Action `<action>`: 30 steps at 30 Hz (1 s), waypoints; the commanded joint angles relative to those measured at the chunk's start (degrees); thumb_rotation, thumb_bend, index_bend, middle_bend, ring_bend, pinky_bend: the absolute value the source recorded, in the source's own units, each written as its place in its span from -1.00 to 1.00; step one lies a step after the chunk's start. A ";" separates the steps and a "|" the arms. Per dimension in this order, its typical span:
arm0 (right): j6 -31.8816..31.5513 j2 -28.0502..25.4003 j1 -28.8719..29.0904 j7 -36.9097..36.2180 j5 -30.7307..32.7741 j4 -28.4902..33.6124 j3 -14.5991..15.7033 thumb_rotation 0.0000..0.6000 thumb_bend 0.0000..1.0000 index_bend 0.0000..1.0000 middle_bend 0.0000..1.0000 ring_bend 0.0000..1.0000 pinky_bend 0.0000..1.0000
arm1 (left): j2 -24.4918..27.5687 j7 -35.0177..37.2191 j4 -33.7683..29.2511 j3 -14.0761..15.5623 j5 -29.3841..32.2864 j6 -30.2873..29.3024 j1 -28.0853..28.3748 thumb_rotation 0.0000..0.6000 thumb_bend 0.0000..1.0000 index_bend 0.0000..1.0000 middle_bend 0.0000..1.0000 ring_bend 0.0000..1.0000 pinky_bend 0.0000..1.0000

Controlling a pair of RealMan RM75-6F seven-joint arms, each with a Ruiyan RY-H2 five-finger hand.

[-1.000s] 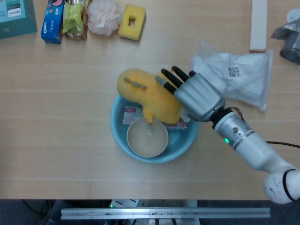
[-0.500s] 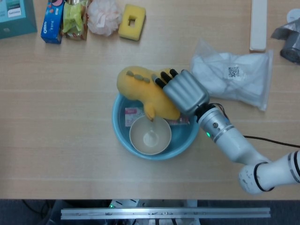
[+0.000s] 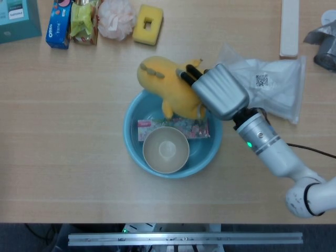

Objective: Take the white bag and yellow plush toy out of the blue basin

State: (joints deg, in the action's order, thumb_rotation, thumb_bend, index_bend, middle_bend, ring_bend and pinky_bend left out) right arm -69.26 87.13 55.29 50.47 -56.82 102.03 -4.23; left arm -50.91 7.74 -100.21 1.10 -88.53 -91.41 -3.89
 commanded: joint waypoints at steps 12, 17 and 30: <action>2.15 -6.35 -2.88 -2.66 4.27 -4.86 -3.42 1.00 0.00 0.49 0.30 0.38 0.95 | 0.21 -0.60 -1.13 0.18 -1.23 -0.94 -0.25 1.00 -0.52 -0.34 -0.43 -0.63 -0.67; 7.39 -4.03 -0.37 -0.08 12.16 -7.62 -5.08 1.00 -0.10 -0.03 0.07 0.13 0.77 | 0.51 -0.70 -1.40 0.28 -0.93 -1.34 -0.67 1.00 -0.52 -0.34 -0.43 -0.63 -0.67; 8.20 -4.47 2.99 4.48 21.67 -3.37 -4.43 1.00 -0.84 -1.00 -0.91 -0.80 -0.19 | 0.41 0.14 -1.01 0.04 -0.25 -0.76 -0.47 1.00 -0.52 -0.34 -0.43 -0.63 -0.67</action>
State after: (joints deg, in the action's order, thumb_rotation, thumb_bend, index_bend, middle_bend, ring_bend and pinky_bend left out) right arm -59.99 83.94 58.69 55.23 -34.77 97.08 -8.91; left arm -50.50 7.86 -101.25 1.15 -88.77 -92.20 -4.39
